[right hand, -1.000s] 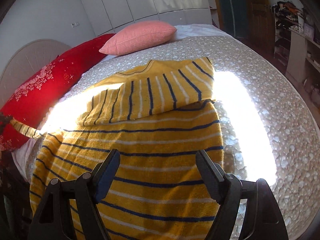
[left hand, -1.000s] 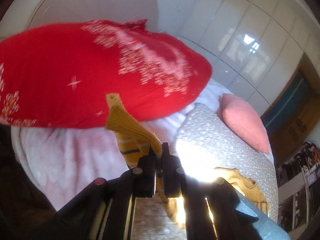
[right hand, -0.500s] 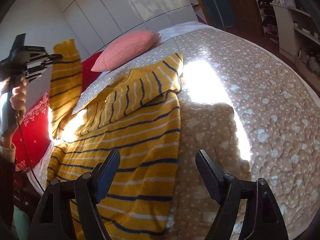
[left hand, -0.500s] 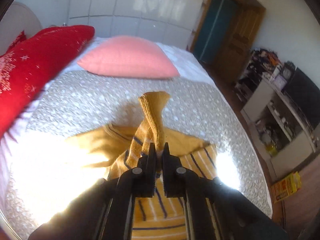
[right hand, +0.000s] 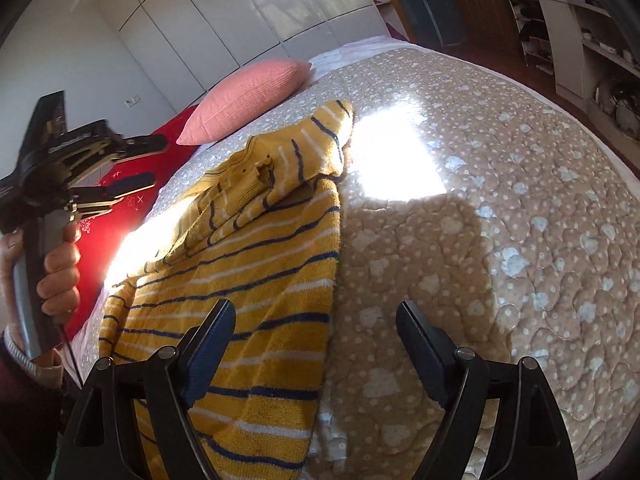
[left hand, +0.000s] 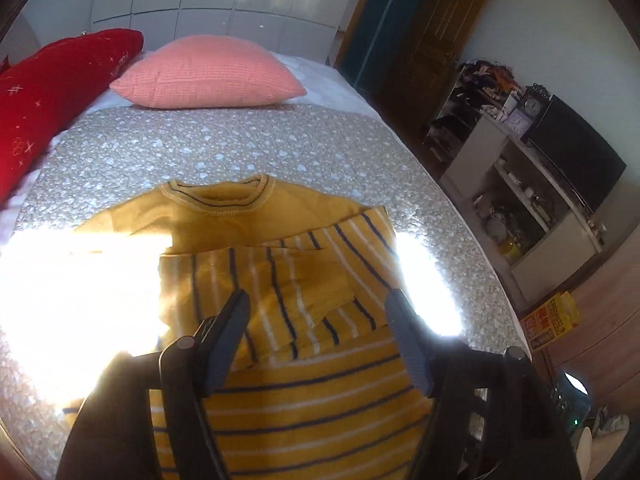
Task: Fold small clothes
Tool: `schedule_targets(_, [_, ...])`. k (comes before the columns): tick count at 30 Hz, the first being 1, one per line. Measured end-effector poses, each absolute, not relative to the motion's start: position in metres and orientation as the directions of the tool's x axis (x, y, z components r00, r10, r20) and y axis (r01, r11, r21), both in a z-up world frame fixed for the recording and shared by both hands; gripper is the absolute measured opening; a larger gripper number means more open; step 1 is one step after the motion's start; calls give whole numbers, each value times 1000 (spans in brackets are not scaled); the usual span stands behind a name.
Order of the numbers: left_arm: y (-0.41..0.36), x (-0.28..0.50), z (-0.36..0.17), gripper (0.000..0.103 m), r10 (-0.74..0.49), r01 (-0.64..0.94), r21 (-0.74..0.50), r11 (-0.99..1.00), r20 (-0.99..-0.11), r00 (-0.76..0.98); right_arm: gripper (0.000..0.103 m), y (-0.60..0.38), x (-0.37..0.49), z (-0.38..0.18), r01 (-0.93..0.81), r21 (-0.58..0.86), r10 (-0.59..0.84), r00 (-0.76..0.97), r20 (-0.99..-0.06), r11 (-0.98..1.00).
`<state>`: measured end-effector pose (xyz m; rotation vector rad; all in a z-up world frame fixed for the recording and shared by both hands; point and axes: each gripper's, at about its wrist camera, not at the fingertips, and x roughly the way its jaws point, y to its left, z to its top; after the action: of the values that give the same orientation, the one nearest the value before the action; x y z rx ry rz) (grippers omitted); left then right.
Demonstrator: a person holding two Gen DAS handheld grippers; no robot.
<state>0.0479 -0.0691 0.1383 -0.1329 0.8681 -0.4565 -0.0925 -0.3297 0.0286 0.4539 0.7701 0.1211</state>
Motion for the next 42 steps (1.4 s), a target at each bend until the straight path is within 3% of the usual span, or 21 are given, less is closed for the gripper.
schedule_targets(8, [49,-50,148,73,-187,128,-137,982,-697,692,87,-298,-29,74,-50,376,280,757,-591,925])
schedule_targets(16, [147,-119,118,78,-108,-96,-235,967,-722,683,85,-268,110,40,33,350,260,606,-751,936])
schedule_targets(17, [155,-122,114,78,-104,-118,-246,962,-730,676,79,-261,118,34,45,315,233,575,-784,948])
schedule_targets(18, [163,-124,110,78,-99,-136,-253,958,-736,670,43,-256,124,30,44,288,217,552,-805,957])
schedule_targets(19, [169,-127,107,78,-94,-153,-259,954,-739,667,17,-253,124,29,31,282,222,539,-813,959])
schedule_targets(24, [182,-126,98,78,-87,-194,-286,938,-740,667,3,-269,104,56,54,254,168,614,-771,966])
schedule_targets(29, [166,-108,81,78,-154,-171,-332,928,-757,635,2,-322,101,57,255,175,-12,594,-804,951])
schedule_targets(32, [144,-101,73,78,-173,-136,-318,938,-772,611,6,-323,94,57,124,373,227,608,-761,919])
schedule_targets(33, [137,-98,70,78,-171,-131,-308,942,-779,603,14,-316,93,58,75,402,279,605,-746,913])
schedule_targets(34, [131,-96,69,78,-173,-125,-304,944,-783,597,31,-309,92,59,43,406,300,603,-739,913])
schedule_targets(36, [122,-93,67,78,-203,-110,-326,939,-783,589,48,-301,96,59,27,402,305,607,-734,915])
schedule_targets(42, [99,-96,69,78,-216,-52,-302,952,-783,583,49,-283,121,30,31,448,362,539,-760,894])
